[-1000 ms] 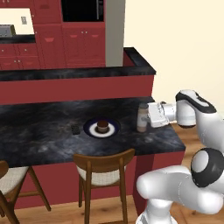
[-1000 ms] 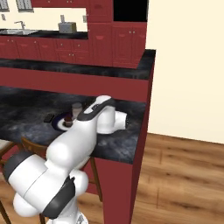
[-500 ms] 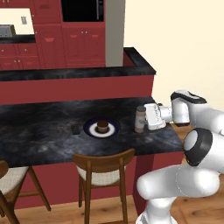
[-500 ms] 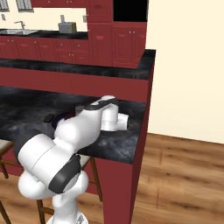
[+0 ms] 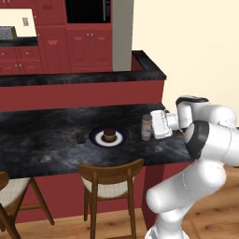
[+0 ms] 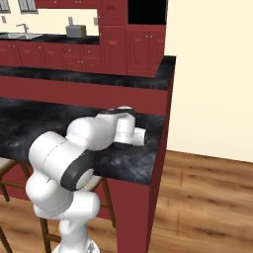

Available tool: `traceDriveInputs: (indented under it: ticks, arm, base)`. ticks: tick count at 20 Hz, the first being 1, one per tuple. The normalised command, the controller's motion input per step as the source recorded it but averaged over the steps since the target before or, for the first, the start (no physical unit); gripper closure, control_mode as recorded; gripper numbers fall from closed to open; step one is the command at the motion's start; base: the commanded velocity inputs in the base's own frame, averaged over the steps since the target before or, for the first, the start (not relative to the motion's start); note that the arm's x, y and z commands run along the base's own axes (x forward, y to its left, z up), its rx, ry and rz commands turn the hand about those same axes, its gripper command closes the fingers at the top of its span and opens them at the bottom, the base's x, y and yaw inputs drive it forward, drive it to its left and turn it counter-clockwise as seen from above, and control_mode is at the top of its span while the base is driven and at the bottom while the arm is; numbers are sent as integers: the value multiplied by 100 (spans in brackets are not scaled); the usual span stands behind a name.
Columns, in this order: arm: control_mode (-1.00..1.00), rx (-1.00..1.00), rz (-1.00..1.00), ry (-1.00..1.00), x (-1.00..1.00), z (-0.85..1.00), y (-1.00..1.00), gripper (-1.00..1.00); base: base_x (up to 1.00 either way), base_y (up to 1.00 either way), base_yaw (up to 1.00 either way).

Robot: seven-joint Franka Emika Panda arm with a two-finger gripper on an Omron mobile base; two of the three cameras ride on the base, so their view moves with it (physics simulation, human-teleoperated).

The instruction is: Take the cinnamon bottle from the cabinet and place it on the dining table, next to the plate with the cupcake. Then take the chocolate from the dining counter and place it on the cupcake plate.

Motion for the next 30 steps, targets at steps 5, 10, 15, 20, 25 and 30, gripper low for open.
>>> traceDriveInputs:
  ticks: [5, 10, 15, 20, 25, 30]
  arm:
    - [-100, 0, 0, 0, 32, -20, -1, 100]
    - [-100, 0, 0, 0, 39, -11, 0, 100]
    - [-100, 3, 3, 0, 29, -14, 1, 100]
    - [-100, 1, 1, -1, 28, -23, 2, 100]
    - [-100, 0, 0, 0, 38, -20, 2, 100]
    - [-100, 0, 0, 0, 34, -22, 0, 100]
  base:
    - [0, 0, 0]
    - [0, 0, 0]
    - [0, 0, 0]
    - [0, 0, 0]
    - [0, 0, 0]
    - [0, 0, 0]
